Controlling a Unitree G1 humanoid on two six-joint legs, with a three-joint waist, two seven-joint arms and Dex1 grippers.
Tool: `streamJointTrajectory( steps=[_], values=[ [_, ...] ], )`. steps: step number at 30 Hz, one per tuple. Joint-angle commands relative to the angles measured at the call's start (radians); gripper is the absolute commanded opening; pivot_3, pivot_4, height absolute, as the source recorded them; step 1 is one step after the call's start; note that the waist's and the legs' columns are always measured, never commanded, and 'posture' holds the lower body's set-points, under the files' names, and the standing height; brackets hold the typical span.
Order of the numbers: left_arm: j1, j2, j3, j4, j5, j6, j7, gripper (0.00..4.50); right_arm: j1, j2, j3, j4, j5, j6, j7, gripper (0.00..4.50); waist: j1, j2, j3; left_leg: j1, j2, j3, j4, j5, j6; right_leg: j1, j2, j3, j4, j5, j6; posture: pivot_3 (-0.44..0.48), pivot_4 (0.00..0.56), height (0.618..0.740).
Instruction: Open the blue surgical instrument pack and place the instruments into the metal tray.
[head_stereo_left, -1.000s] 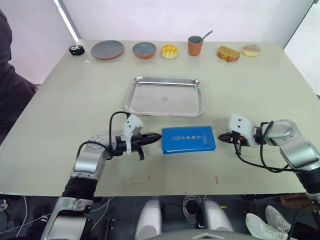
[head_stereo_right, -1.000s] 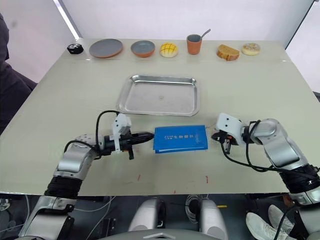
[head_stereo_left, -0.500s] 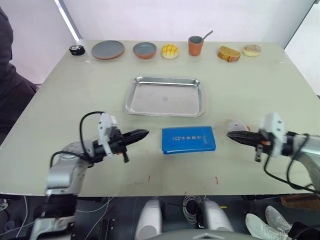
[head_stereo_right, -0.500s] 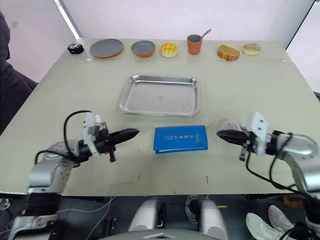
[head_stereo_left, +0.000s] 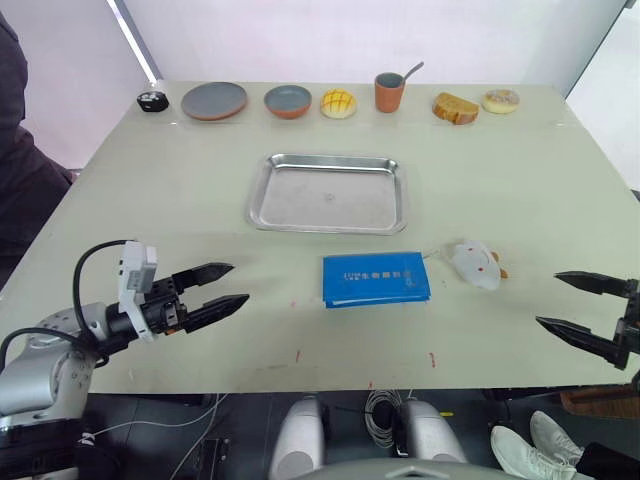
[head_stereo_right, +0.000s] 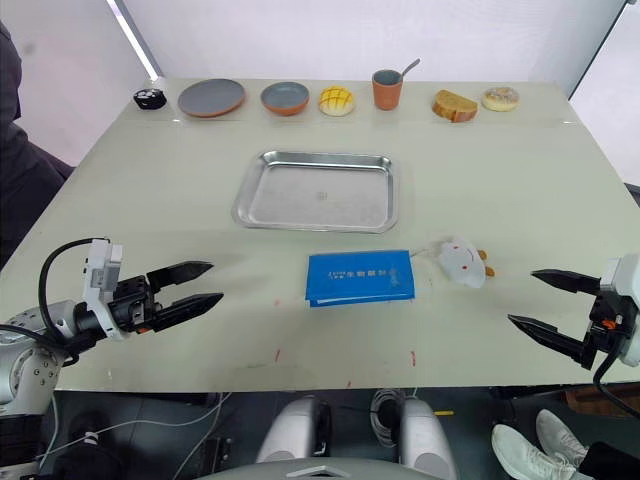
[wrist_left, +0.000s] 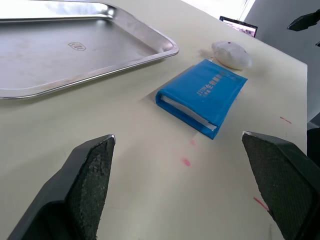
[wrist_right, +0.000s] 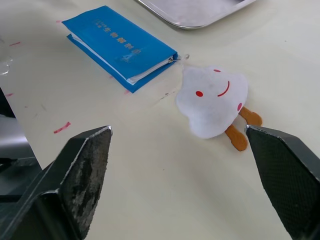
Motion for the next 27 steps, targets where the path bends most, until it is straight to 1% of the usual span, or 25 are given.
streamJointTrajectory(
  steps=[1,5,7,8,9,11,13,17,20,23,27],
  values=[
    [-0.006,0.013,0.013,-0.027,-0.026,0.015,-0.006,4.41,-0.02,-0.011,0.001,-0.037,0.028,-0.001,-0.009,4.5,0.0,0.0,0.0,0.0,0.0,0.0,0.0,0.0,0.0,0.0,0.0,0.0,0.0,0.0,0.0,0.0,0.15,0.74],
    [-0.029,-0.003,-0.002,-0.06,-0.03,0.027,0.031,4.41,-0.054,-0.001,0.069,-0.072,0.004,-0.025,-0.036,4.5,0.0,0.0,0.0,0.0,0.0,0.0,0.0,0.0,0.0,0.0,0.0,0.0,0.0,0.0,0.0,0.0,0.15,0.74],
    [-0.036,-0.034,-0.005,-0.084,0.008,-0.018,0.086,4.41,-0.109,0.011,0.171,-0.125,-0.031,-0.041,-0.081,4.5,0.0,0.0,0.0,0.0,0.0,0.0,0.0,0.0,0.0,0.0,0.0,0.0,0.0,0.0,0.0,0.0,0.15,0.74],
    [-0.04,-0.059,-0.004,-0.088,0.013,-0.059,0.09,4.41,-0.136,0.016,0.216,-0.146,-0.042,-0.04,-0.102,4.5,-0.001,0.0,0.0,0.0,0.0,0.0,0.0,0.0,0.0,0.0,0.0,0.0,0.0,0.0,0.0,0.0,0.15,0.74],
    [-0.042,-0.073,-0.008,-0.088,0.023,-0.1,0.08,4.41,-0.16,0.018,0.256,-0.16,-0.049,-0.032,-0.117,4.5,-0.002,0.0,0.0,0.0,0.0,0.0,0.0,0.0,0.0,0.0,0.0,0.0,0.0,0.0,0.0,0.0,0.15,0.74],
    [-0.043,-0.061,-0.021,-0.096,-0.005,-0.075,0.034,4.41,-0.218,0.034,0.34,-0.165,-0.092,-0.054,-0.14,4.5,-0.001,0.0,0.0,-0.001,0.0,0.0,0.0,0.0,0.0,-0.001,0.0,0.0,0.0,0.0,0.0,0.0,0.15,0.74],
    [-0.059,-0.043,-0.025,-0.1,-0.058,-0.024,-0.005,4.41,-0.277,0.039,0.442,-0.167,-0.133,-0.05,-0.155,4.5,-0.001,0.0,0.0,-0.001,0.0,-0.001,0.0,0.0,0.0,-0.001,0.001,0.0,0.0,0.0,0.0,0.0,0.15,0.74],
    [-0.089,-0.023,-0.06,-0.11,-0.091,0.015,-0.056,4.41,-0.416,0.086,0.656,-0.072,-0.298,-0.13,-0.183,4.5,0.0,-0.001,0.0,-0.001,0.0,0.0,0.001,0.0,0.0,-0.001,0.0,0.0,0.0,0.0,0.0,0.0,0.15,0.74],
    [-0.097,-0.023,-0.086,-0.12,-0.079,0.013,-0.07,4.41,-0.497,0.122,0.76,0.023,-0.404,-0.216,-0.19,4.5,0.001,-0.001,0.0,-0.001,0.0,0.0,0.001,0.0,0.0,-0.001,0.0,0.001,0.0,0.0,0.0,0.0,0.15,0.74],
    [-0.099,-0.03,-0.099,-0.131,-0.08,0.013,-0.063,4.41,-0.548,0.147,0.815,0.102,-0.457,-0.272,-0.186,4.5,0.001,-0.001,0.0,-0.001,0.0,0.0,0.001,0.0,0.0,-0.001,0.001,0.001,0.0,0.0,0.0,0.0,0.15,0.74],
    [-0.087,-0.033,-0.107,-0.144,-0.077,0.007,-0.055,4.41,-0.6,0.181,0.843,0.178,-0.496,-0.319,-0.196,4.5,0.0,-0.001,0.0,-0.001,0.0,0.0,0.001,0.0,0.0,-0.001,0.001,0.001,0.0,0.0,0.0,0.0,0.15,0.74]
  ],
)
